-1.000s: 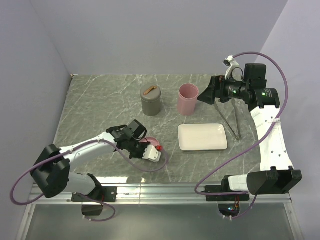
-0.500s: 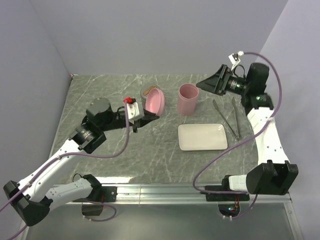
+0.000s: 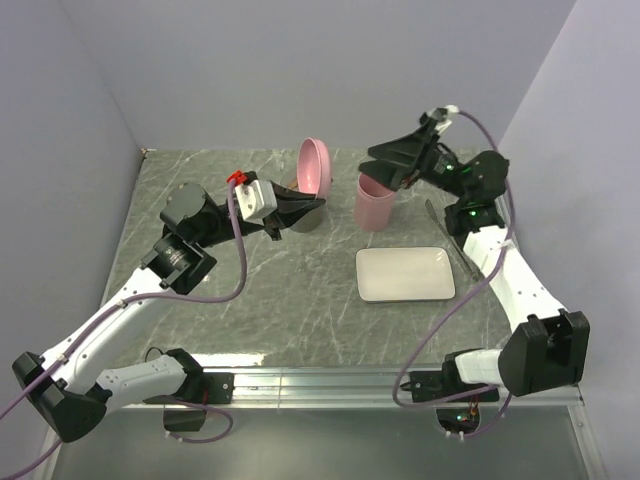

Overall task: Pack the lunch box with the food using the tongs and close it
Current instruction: Pick up the box lid from the center of the board.

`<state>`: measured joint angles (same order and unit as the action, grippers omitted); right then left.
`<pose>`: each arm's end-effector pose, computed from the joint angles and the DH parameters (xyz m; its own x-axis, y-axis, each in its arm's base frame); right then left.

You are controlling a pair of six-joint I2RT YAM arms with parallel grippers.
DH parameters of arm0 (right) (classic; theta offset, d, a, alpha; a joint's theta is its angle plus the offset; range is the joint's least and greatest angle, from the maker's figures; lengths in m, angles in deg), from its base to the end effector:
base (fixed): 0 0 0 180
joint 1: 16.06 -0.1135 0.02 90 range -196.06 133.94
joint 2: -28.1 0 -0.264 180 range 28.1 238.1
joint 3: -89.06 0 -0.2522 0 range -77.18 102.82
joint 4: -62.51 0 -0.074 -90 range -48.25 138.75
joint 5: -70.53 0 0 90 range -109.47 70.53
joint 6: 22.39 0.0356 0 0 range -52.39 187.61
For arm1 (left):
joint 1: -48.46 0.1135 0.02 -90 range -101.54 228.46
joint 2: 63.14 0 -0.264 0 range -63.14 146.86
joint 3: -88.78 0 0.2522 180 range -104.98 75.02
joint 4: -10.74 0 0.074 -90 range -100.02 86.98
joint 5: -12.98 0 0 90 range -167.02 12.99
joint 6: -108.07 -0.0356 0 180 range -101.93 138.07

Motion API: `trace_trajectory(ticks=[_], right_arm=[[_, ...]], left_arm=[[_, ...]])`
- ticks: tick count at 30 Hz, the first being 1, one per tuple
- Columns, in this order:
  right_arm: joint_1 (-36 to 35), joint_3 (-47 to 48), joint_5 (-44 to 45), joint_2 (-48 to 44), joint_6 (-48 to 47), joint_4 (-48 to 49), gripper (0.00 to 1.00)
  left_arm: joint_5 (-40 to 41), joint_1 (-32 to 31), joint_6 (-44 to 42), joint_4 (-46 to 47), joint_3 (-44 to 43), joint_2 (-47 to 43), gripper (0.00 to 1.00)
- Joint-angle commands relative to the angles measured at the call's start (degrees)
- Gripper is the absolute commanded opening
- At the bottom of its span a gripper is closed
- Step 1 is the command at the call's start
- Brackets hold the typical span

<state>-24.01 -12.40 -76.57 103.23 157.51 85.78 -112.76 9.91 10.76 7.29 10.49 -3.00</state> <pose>0.2805 0.0694 0.4256 -0.8174 0.4343 -0.3786 -0.4461 -0.0613 0.8929 0.1651 -0.1582 0.4471 0.3174 -0.1209 -0.9405 0.9147 0.3005 0.2701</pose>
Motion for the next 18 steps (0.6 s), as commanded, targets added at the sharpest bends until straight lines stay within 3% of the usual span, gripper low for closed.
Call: trace_trajectory(ticks=[1,10,18], right_arm=[[-5.7,-1.4,2.9,-2.4,8.0,7.7,0.80],[-11.7,-1.9,3.8,0.2,9.2,9.4,0.66],[-12.7,-0.8,5.2,1.7,9.8,10.8,0.56]], left_arm=[[-0.6,0.1,-2.8,4.7,-3.4,0.7,0.00],[-1.1,0.1,-1.0,6.1,-4.9,2.4,0.00],[-2.2,0.1,1.0,7.1,-5.1,2.4,0.00]])
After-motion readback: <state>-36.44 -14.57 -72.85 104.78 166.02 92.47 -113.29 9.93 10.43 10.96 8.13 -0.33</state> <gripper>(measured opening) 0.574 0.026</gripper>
